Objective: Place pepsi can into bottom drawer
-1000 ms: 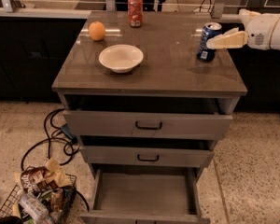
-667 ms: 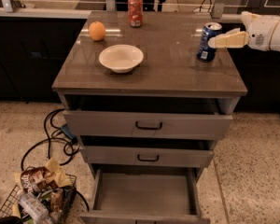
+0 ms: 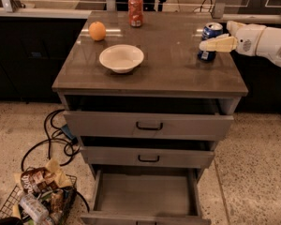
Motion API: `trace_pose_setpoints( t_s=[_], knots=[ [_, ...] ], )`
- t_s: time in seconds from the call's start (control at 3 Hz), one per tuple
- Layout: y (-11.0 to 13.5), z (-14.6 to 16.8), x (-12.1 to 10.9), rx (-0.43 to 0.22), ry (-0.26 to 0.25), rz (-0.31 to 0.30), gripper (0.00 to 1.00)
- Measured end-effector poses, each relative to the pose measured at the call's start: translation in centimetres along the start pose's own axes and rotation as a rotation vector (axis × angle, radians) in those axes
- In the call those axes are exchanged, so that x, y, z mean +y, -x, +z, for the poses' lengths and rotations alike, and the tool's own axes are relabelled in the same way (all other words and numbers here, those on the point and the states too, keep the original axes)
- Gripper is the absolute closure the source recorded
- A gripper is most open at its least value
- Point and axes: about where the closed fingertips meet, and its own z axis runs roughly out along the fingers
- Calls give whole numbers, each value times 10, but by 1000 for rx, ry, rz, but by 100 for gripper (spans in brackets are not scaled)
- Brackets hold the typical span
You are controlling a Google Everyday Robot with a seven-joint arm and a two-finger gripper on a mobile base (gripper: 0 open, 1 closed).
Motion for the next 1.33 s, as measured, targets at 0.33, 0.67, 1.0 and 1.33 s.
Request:
trace_pose_setpoints(
  t_s=[0.33,0.67,1.0,1.33],
  knots=[
    [-13,21,17,10,68,32,0],
    [-33,33,25,19,102,63,15],
    [-32,36,27,18,106,61,38],
    [-32,39,29,18,111,62,61]
  ],
)
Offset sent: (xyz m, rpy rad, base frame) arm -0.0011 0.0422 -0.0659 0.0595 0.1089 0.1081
